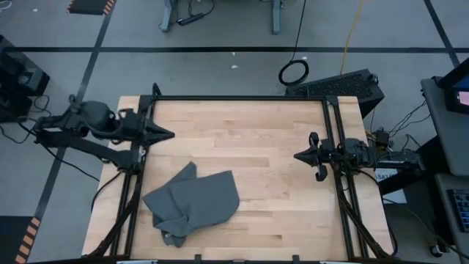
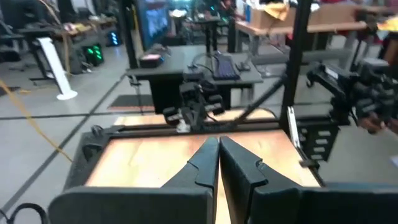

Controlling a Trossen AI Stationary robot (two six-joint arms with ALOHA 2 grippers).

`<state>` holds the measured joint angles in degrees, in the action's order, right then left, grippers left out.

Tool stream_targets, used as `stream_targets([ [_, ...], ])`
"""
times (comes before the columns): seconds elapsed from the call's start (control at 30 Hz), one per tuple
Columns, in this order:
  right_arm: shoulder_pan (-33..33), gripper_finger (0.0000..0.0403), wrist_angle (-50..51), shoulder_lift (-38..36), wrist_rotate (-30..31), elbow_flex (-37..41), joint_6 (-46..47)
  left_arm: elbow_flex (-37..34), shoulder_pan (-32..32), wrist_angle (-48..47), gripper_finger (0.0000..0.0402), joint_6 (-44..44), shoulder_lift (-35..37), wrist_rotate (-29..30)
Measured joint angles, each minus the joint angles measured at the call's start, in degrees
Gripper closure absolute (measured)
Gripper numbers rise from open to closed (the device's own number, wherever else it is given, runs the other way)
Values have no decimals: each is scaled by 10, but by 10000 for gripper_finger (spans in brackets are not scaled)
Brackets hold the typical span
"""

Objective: Roll towel into tight, uniform cylinder
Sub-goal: Roll the towel

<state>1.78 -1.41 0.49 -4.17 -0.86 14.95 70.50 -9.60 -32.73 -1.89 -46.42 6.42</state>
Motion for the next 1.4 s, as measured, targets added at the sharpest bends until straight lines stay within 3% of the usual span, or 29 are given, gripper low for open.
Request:
stream_targets([
  [0.17, 0, 403, 18, 3, -20, -34, 22, -31, -7, -8, 379, 1, -27, 1],
  [0.3, 0, 403, 79, 25, -17, -126, 25, -51, -7, -9, 379, 36, -47, 25],
  [0.53, 0, 403, 196, 141, 1, -332, 11, -76, -7, -7, 379, 88, -80, 86],
  [0.67, 0, 403, 205, 215, -3, -399, 17, -106, -6, -7, 379, 106, -91, 91],
  [0.97, 0, 403, 267, 332, -6, -404, -21, -182, -6, -8, 379, 167, -98, 94],
  [1.2, 0, 403, 245, 406, -4, -373, -26, -222, -6, -7, 378, 242, -99, 98],
  [1.4, -3, 403, 212, 439, -3, -344, -26, -254, -5, -7, 331, 305, -116, 99],
])
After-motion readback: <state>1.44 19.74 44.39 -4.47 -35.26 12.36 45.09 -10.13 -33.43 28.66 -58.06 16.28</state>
